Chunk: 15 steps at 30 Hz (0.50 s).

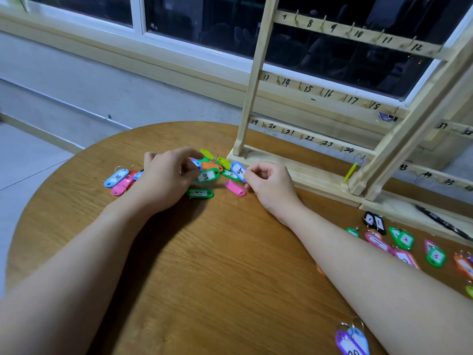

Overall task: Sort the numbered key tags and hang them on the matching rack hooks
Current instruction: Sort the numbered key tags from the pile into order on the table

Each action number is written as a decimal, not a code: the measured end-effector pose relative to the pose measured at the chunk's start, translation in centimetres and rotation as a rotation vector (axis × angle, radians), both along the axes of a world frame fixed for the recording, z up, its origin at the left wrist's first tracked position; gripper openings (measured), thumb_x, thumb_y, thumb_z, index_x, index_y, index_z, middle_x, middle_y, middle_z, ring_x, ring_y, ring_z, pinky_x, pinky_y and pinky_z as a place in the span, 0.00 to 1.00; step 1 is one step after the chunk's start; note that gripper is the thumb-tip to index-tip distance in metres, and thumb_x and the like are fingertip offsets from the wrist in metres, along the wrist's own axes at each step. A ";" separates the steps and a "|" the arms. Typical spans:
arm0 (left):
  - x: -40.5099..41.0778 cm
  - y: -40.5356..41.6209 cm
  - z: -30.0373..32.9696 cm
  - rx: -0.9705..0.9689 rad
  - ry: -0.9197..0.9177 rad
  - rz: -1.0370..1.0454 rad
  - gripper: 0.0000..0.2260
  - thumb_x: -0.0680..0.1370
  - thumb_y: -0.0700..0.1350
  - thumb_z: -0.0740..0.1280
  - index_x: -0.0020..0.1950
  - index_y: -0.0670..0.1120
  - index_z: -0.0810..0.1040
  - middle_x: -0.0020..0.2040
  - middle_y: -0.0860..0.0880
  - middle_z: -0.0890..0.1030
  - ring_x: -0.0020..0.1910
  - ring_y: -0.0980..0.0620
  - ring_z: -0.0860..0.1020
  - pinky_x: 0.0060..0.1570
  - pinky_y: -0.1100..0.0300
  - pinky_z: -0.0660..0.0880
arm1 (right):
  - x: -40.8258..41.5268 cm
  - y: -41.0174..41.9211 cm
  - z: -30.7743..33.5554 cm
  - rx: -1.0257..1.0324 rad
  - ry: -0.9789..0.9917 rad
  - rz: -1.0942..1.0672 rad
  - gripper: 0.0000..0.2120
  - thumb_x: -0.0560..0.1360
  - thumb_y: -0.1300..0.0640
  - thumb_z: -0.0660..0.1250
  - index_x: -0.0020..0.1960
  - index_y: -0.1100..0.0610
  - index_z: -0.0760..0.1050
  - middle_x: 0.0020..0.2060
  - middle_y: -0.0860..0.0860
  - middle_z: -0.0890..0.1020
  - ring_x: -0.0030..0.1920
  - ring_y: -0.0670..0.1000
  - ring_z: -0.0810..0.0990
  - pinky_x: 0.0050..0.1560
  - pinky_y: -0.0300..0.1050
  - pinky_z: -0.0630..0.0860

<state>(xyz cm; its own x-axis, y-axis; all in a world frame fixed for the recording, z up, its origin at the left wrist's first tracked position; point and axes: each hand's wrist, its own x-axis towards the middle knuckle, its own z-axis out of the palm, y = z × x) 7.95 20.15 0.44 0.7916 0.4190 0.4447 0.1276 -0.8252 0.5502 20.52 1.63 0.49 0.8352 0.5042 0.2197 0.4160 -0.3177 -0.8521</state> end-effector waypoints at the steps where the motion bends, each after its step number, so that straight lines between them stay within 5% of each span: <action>1: 0.0 0.0 0.1 -0.010 -0.002 -0.006 0.13 0.79 0.40 0.68 0.61 0.53 0.78 0.39 0.61 0.80 0.48 0.55 0.76 0.54 0.58 0.55 | 0.0 0.0 0.1 0.001 0.002 0.004 0.08 0.77 0.59 0.69 0.40 0.56 0.84 0.34 0.52 0.85 0.36 0.45 0.79 0.42 0.43 0.77; 10: -0.8 -0.7 0.5 -0.005 -0.031 -0.077 0.08 0.78 0.39 0.70 0.53 0.51 0.83 0.41 0.56 0.79 0.46 0.52 0.77 0.59 0.52 0.66 | -0.8 -0.4 0.9 -0.039 0.063 0.030 0.06 0.79 0.60 0.69 0.46 0.55 0.84 0.34 0.50 0.86 0.28 0.37 0.77 0.36 0.32 0.71; 15: -1.4 -2.0 0.7 -0.065 -0.017 -0.153 0.07 0.78 0.39 0.71 0.49 0.51 0.82 0.43 0.53 0.80 0.45 0.51 0.78 0.48 0.56 0.71 | -1.6 -3.6 3.9 -0.022 0.071 -0.023 0.03 0.79 0.62 0.67 0.48 0.59 0.79 0.37 0.50 0.87 0.26 0.46 0.76 0.27 0.37 0.72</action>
<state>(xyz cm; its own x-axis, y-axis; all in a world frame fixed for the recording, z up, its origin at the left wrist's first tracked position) 6.54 18.15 1.18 0.8412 0.3227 0.4340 -0.0063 -0.7967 0.6044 18.87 -2.00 4.37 0.8599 0.4885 0.1482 0.3467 -0.3458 -0.8719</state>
